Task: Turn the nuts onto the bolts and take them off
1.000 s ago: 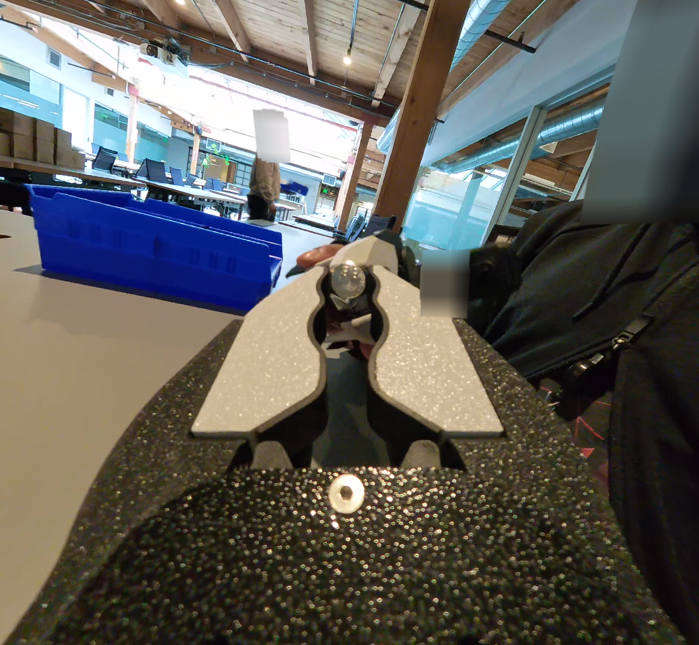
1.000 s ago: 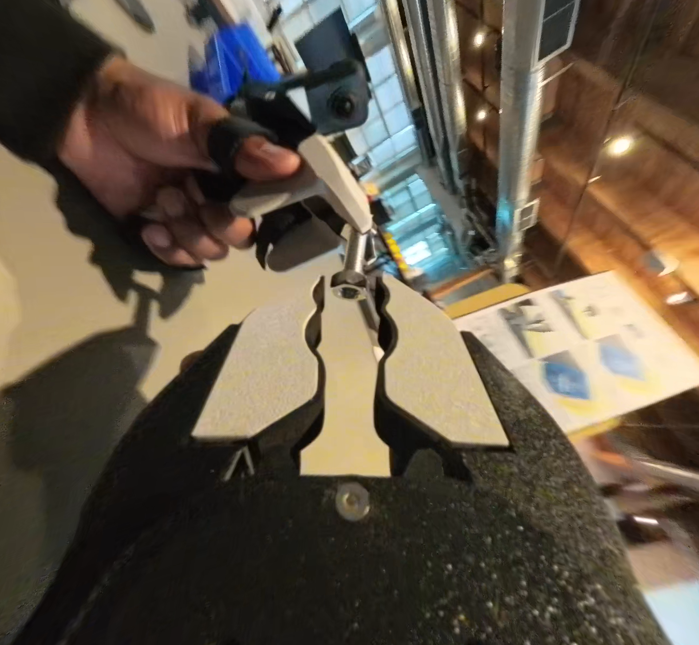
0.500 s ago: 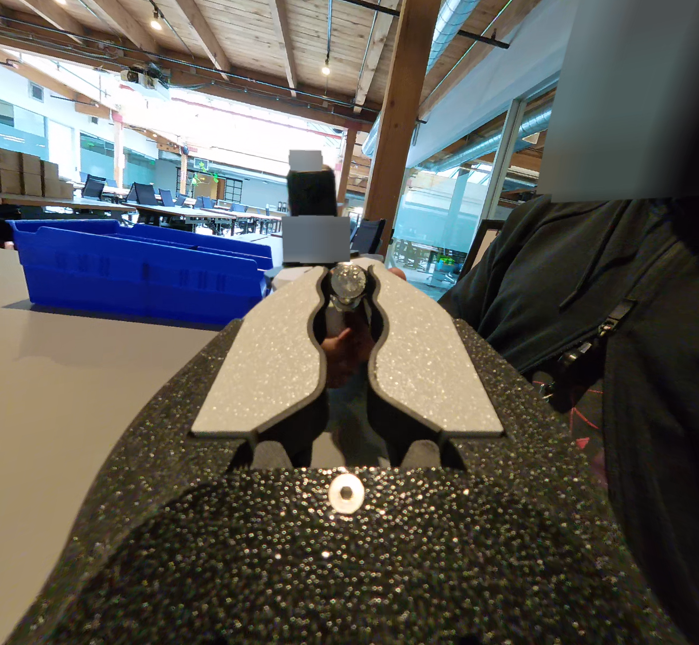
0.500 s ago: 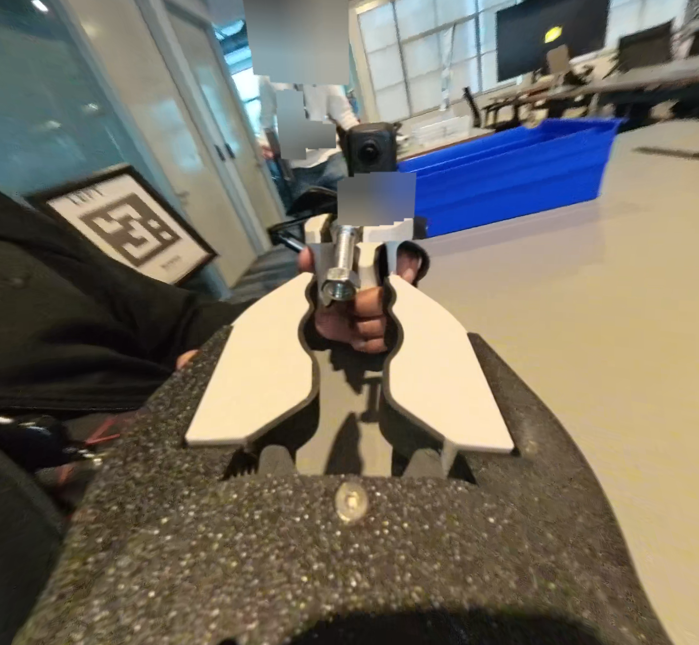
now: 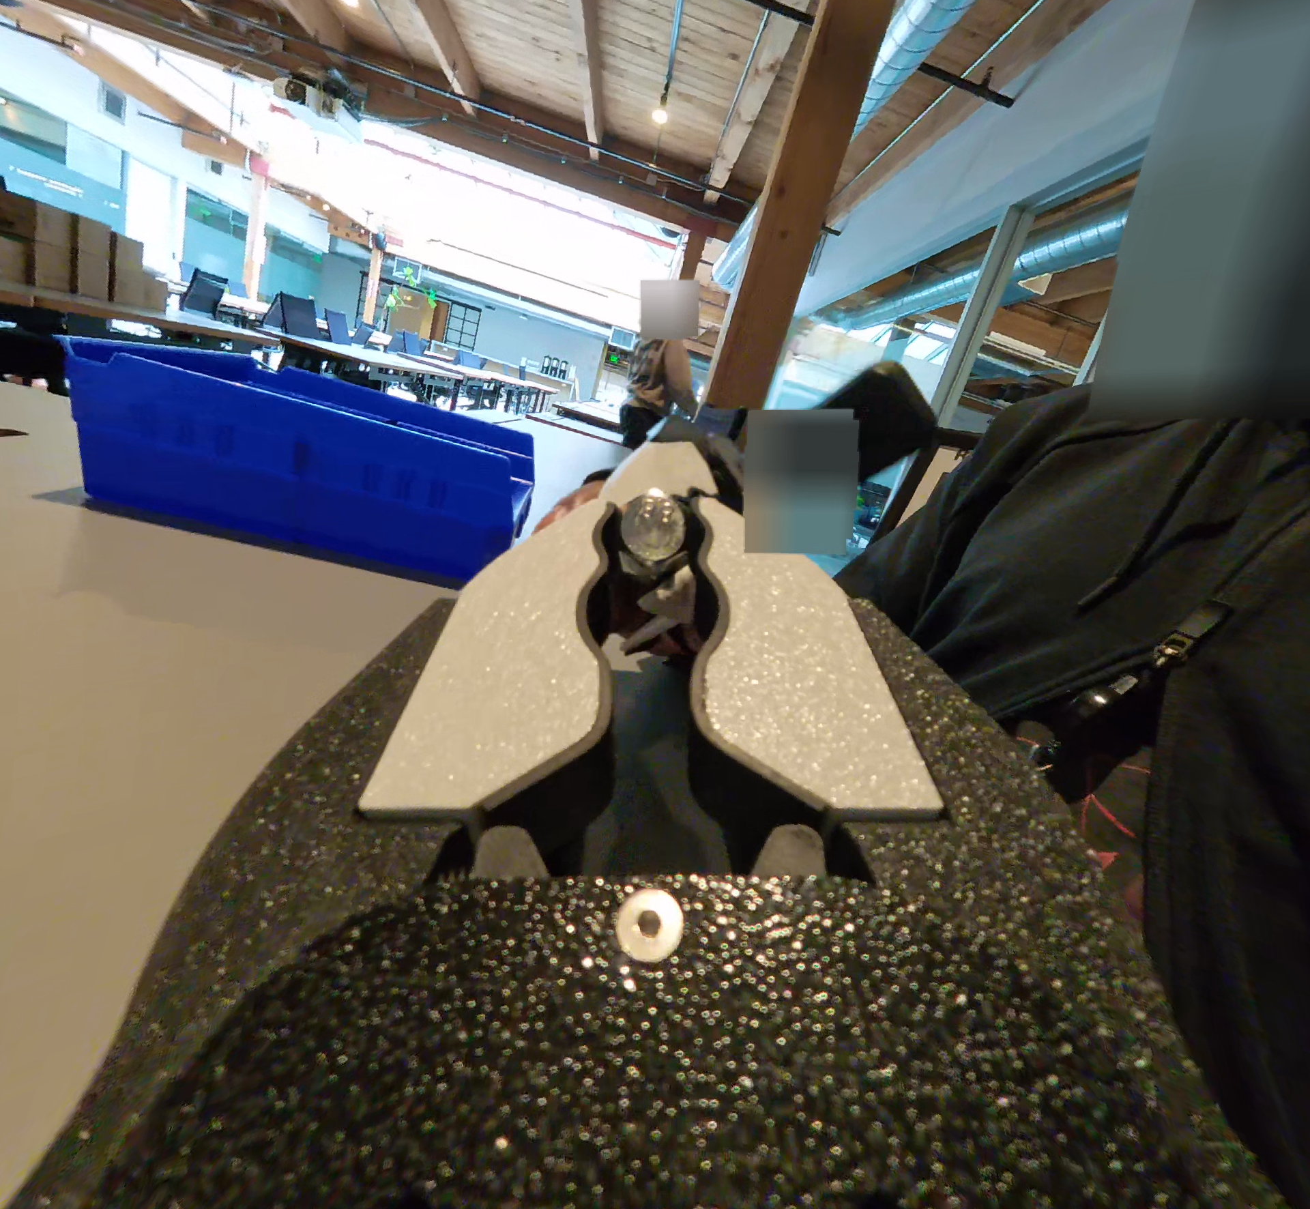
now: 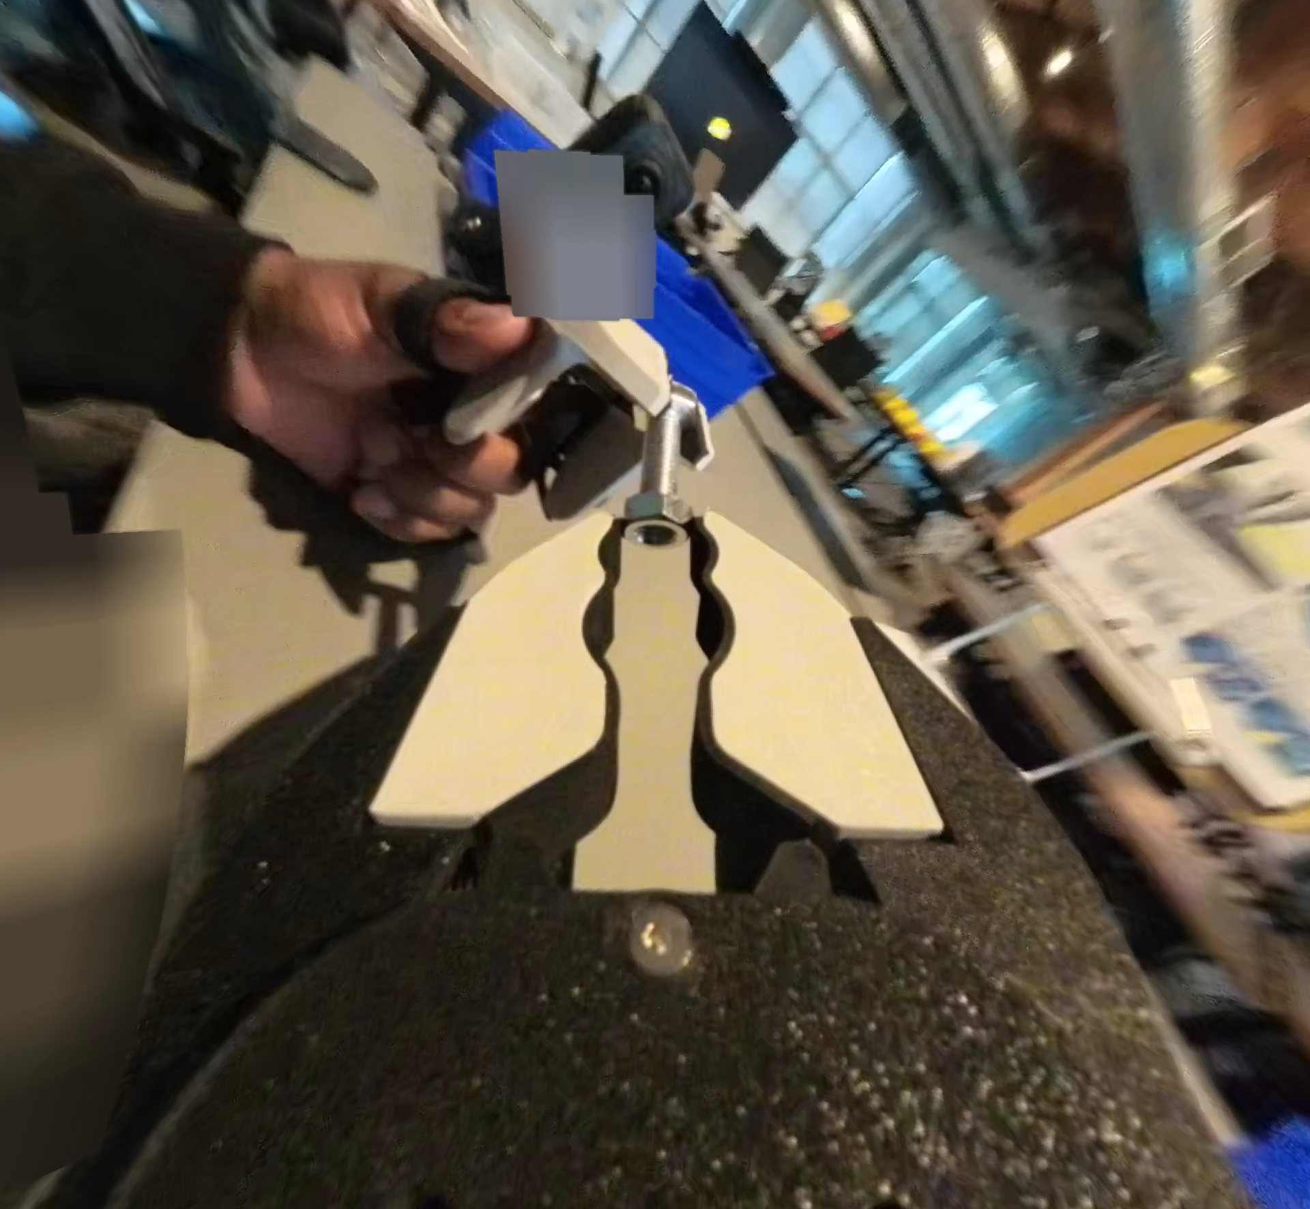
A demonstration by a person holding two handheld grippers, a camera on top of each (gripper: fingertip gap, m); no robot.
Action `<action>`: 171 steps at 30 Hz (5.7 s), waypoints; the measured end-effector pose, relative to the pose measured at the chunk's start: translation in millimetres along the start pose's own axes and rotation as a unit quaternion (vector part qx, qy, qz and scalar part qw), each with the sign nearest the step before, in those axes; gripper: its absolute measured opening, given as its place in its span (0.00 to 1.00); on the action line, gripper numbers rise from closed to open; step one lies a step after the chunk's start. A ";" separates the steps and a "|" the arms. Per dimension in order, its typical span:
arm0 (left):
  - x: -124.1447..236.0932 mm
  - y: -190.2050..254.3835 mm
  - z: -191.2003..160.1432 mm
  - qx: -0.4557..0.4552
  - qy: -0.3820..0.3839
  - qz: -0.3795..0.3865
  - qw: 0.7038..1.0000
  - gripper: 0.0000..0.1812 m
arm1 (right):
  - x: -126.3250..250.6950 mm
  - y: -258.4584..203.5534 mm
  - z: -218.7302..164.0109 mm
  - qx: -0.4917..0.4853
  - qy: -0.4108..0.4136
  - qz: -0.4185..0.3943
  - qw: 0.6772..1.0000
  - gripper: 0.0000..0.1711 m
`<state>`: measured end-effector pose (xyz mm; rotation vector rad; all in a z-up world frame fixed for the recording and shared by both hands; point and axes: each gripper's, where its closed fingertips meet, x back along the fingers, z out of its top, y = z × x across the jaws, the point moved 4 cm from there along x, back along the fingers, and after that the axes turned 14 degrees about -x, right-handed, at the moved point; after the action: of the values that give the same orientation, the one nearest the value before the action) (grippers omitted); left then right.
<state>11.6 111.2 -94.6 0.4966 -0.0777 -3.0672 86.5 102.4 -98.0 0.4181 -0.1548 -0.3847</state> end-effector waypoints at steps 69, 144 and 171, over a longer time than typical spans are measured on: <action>5.0 -7.2 2.5 0.016 0.018 0.021 0.999 0.11 | 201.6 204.7 -27.0 -0.255 -0.084 -0.409 0.872 0.10; 12.2 -16.6 5.2 0.037 0.044 0.052 0.997 0.09 | -7.5 12.0 -11.4 -0.089 -0.056 -0.009 0.994 0.19; -2.6 -7.0 -4.0 0.007 -0.012 0.033 0.999 0.10 | -10.9 1.0 -2.1 -0.003 -0.046 -0.069 0.997 0.06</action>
<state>15.1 118.1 -98.0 0.4489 -0.1135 -3.0107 77.3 108.3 -100.2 0.4070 -0.2147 -0.5408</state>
